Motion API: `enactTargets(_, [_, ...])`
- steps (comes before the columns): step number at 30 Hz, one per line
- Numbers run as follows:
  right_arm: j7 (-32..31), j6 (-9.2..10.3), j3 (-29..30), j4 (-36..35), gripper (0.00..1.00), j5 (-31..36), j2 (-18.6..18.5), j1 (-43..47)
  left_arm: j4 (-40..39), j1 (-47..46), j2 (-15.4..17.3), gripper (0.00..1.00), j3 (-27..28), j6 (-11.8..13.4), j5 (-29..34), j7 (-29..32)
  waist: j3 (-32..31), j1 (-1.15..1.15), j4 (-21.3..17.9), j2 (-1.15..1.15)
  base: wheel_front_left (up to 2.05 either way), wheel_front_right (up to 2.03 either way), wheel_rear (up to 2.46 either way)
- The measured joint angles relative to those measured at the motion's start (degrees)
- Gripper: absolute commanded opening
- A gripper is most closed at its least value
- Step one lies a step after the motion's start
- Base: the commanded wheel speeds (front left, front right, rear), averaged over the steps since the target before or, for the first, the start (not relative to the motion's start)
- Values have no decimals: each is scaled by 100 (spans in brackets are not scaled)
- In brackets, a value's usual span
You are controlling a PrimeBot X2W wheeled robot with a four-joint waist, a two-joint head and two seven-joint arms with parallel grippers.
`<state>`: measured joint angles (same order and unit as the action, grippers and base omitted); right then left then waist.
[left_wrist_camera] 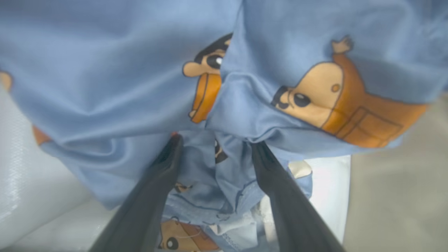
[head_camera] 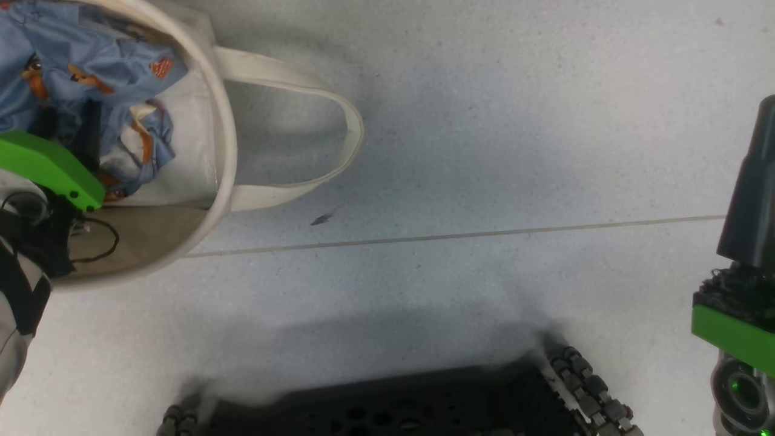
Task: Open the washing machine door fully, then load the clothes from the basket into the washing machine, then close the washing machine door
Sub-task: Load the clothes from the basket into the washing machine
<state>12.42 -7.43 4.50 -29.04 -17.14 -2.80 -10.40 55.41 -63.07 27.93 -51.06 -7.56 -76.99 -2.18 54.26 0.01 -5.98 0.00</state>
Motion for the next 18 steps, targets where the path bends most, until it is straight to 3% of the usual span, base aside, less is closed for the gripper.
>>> enactTargets(8, [-74,0,33,-149,100,10,0,3,10,-88,16,100,-298,0,-27,-220,53,-1,-26,0,0,0,0])
enactTargets(9, [-75,0,33,-153,100,22,-1,4,-4,-97,25,78,-346,0,-46,-274,50,-1,-30,0,0,0,0])
enactTargets(10, [-76,0,33,-155,100,46,-1,6,-27,-112,38,78,-441,0,-49,-321,44,-1,-30,0,0,0,0])
enactTargets(11, [-81,0,33,-156,100,49,-1,6,-48,-124,43,0,-501,0,-51,-324,35,-1,-27,0,0,0,0])
enactTargets(18, [-85,0,-3,-78,100,51,-1,0,-400,-149,92,0,-906,0,-227,-543,-186,-1,42,0,0,0,0])
